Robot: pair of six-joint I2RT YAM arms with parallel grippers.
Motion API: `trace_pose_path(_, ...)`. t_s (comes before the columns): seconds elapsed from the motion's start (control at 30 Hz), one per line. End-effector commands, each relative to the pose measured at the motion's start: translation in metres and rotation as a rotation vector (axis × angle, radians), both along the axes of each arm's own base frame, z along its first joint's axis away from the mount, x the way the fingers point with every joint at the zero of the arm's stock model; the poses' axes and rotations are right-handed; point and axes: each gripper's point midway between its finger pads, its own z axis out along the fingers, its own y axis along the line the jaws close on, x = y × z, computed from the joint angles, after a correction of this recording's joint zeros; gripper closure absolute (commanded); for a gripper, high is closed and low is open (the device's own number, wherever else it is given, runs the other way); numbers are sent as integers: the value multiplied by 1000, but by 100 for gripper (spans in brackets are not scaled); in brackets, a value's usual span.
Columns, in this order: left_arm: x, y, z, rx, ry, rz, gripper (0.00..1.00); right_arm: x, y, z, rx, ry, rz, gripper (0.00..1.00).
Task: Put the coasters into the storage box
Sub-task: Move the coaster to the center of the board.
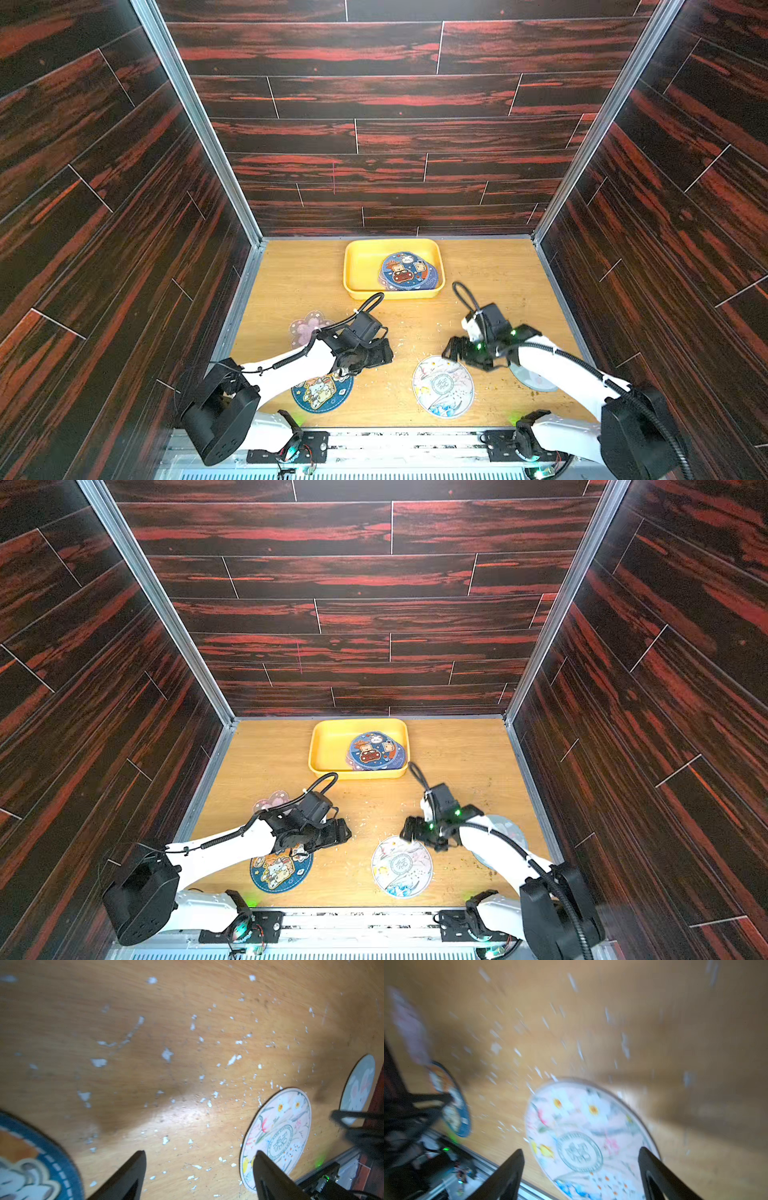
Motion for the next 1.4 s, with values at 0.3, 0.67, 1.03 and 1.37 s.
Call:
trace_pose_path(0.3,-16,-7,-9,13,-18,-22,16,-33,-26,-27,-124,38,-103,13)
trace_pose_path(0.67,-26,-6,-13,23,-14,-25,16,-56,-2,-44,-94,105,-51,13)
trace_pose_path(1.03,-50,16,-25,98,44,-42,16,-44,64,-37,4,88,42,13)
trace_pose_path(1.37,-69,24,-35,96,106,-31,21,-51,65,-31,-42,84,90,16)
